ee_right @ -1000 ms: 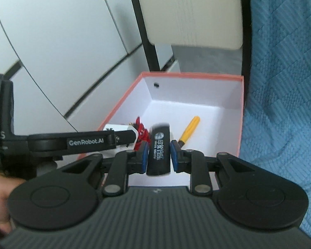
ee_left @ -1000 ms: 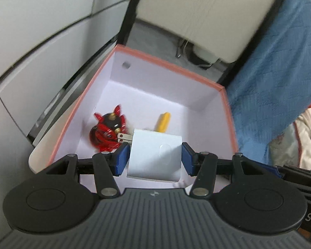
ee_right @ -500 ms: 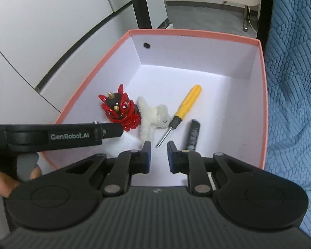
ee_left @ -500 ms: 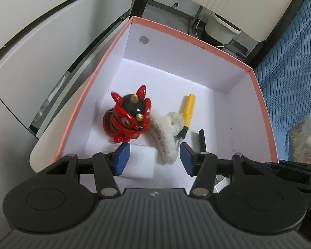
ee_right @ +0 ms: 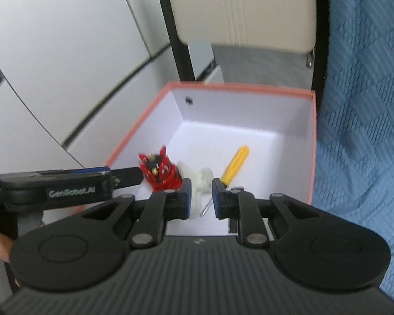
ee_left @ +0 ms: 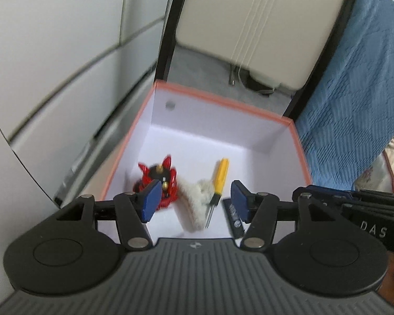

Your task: Organize rigid objects

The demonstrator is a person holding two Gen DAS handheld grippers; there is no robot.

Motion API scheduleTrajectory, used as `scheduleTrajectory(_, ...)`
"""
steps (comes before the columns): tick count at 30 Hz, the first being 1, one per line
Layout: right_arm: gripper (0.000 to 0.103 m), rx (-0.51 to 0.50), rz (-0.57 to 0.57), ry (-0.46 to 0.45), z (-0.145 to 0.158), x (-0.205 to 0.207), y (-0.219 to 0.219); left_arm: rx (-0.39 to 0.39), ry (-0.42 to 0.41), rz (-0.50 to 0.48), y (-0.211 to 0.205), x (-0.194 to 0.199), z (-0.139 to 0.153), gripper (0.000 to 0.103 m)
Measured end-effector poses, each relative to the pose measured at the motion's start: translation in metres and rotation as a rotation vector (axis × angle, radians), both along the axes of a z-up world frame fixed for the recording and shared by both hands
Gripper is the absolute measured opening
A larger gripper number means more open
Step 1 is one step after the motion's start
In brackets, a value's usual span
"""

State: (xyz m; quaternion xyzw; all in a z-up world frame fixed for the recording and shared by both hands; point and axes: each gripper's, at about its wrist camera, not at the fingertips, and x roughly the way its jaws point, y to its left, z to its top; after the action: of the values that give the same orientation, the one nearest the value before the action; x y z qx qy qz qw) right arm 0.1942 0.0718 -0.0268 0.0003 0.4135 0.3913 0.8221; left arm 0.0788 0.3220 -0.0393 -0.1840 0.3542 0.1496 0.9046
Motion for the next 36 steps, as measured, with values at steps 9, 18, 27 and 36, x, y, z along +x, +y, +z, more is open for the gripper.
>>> scheduleTrajectory(9, 0.020, 0.067, 0.010, -0.094, 0.036, -0.030, -0.037, 0.021, -0.094, 0.017, -0.036, -0.038, 0.044, 0.065)
scheduleTrajectory(18, 0.020, 0.106, 0.017, -0.163, 0.053, -0.062, -0.073, 0.056, -0.124, 0.010, -0.081, -0.071, 0.066, 0.069)
scheduleTrajectory(27, 0.020, 0.125, 0.004, -0.217, 0.062, -0.085, -0.106, 0.050, -0.155, 0.032, -0.108, -0.100, 0.069, 0.069)
scheduleTrajectory(36, 0.020, 0.138, -0.003, -0.213, 0.053, -0.100, -0.138, 0.074, -0.180, 0.041, -0.137, -0.123, 0.061, 0.074)
